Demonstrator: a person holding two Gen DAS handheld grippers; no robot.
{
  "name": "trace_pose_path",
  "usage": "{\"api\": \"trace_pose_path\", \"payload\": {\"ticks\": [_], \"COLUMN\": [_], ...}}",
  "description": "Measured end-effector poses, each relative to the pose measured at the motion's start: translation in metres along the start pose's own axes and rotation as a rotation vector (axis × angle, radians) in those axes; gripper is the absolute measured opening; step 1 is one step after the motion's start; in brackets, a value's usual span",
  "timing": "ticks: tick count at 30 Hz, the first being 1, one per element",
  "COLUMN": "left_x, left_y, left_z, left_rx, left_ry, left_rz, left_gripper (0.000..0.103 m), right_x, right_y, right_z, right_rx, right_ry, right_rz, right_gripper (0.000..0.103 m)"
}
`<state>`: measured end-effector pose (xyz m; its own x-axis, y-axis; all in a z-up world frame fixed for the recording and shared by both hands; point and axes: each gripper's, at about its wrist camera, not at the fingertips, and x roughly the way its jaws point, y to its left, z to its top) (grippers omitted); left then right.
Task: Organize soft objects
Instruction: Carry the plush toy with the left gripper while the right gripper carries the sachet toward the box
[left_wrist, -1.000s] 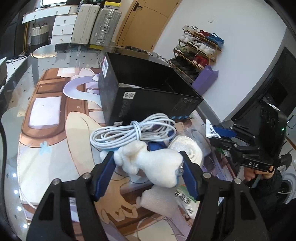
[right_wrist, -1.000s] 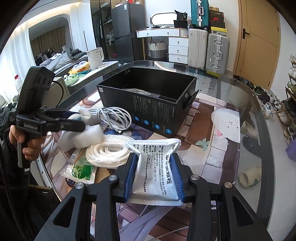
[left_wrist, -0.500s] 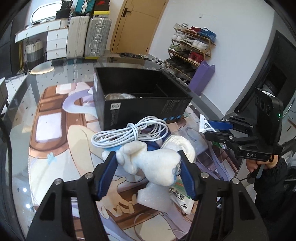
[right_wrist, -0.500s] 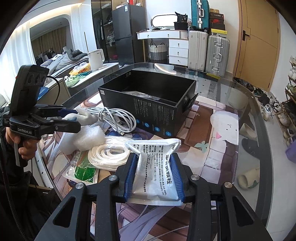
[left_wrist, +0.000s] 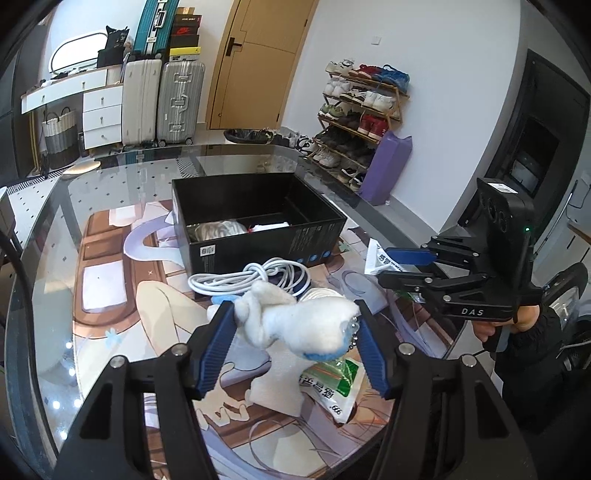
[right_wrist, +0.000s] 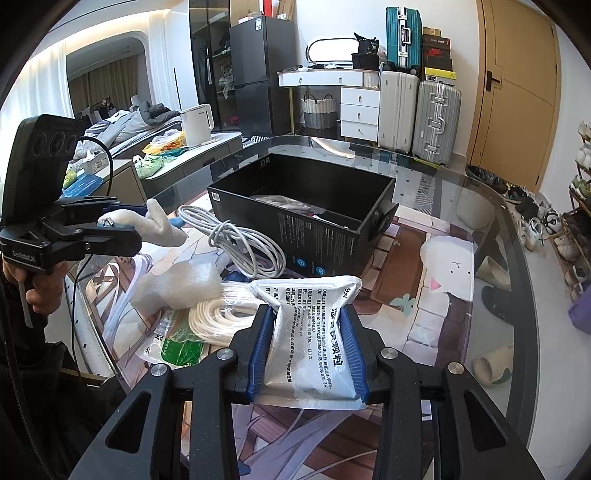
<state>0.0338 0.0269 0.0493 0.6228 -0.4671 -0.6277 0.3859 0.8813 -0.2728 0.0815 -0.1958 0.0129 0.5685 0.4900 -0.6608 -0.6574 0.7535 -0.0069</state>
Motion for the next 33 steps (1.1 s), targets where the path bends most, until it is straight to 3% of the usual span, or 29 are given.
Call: {"api": "trace_pose_path", "payload": {"ticks": [11, 20, 33], "left_x": [-0.015, -0.017, 0.011], "left_y": [-0.016, -0.013, 0.005], "left_z": [0.004, 0.010, 0.031], "left_rx": [0.045, 0.055, 0.058], "left_ry": [-0.042, -0.117, -0.130], "left_rz": [-0.014, 0.059, 0.140], "left_gripper": [0.062, 0.062, 0.062], "right_x": [-0.010, -0.020, -0.013], "right_y": [0.003, 0.011, 0.024], "right_z": [0.003, 0.011, 0.041], "right_rx": [-0.005, -0.018, -0.043], "right_ry": [-0.030, -0.091, -0.141], "right_rz": [-0.003, -0.008, -0.007], "right_gripper": [0.038, 0.038, 0.038]}}
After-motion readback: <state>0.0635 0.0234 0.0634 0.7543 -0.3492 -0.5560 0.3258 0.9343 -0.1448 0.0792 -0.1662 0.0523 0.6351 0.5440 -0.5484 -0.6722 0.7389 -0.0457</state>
